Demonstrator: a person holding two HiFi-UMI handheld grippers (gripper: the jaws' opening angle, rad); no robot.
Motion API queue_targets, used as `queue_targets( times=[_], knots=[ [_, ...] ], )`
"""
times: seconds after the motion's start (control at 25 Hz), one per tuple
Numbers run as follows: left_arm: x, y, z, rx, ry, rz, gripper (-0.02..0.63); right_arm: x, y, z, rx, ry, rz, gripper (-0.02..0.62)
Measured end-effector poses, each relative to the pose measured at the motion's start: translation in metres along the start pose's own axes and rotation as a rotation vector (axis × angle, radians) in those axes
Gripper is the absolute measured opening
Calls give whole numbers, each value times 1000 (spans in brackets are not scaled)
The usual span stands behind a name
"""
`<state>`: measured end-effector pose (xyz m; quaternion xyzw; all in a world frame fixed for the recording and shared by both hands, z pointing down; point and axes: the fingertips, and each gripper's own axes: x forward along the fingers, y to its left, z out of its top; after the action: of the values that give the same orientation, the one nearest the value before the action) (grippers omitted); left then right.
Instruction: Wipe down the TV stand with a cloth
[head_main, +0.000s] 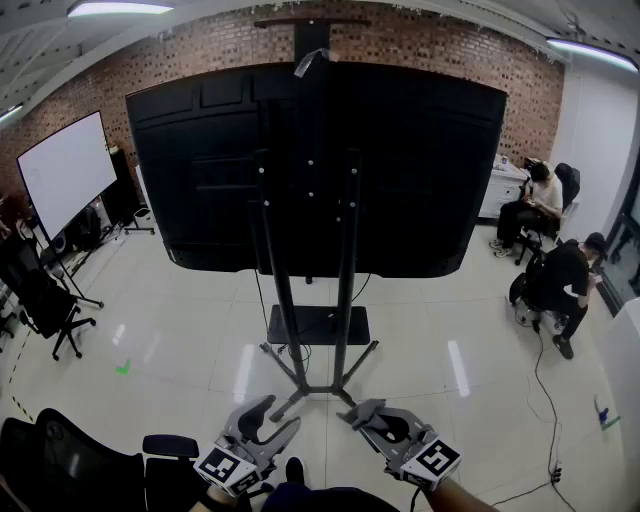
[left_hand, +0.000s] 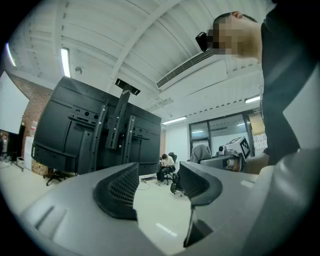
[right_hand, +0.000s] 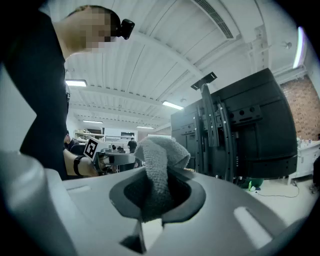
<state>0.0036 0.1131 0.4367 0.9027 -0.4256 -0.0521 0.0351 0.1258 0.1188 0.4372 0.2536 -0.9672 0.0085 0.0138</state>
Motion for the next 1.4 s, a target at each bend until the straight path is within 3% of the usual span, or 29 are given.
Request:
queue_targets(
  times=[0.28,0.6,0.88,1.16,1.4],
  knots=[
    [27,46,8,20,-22,-40,278,46,-30,6,-24,-6,-19,38],
    [64,130,35,55,-48,-128,278,125,-80,27,-51,-28,-95,38],
    [90,182,57,93,-70,-221,280,185,-105,55,-139,-58,-145,38],
    [116,206,77,117,-110,-263,285,214,-131,69,-189,-59,-167,38],
    [131,212,94,181,-96,-278,285,225,-152,107,-310,-79,-153,38]
  ],
)
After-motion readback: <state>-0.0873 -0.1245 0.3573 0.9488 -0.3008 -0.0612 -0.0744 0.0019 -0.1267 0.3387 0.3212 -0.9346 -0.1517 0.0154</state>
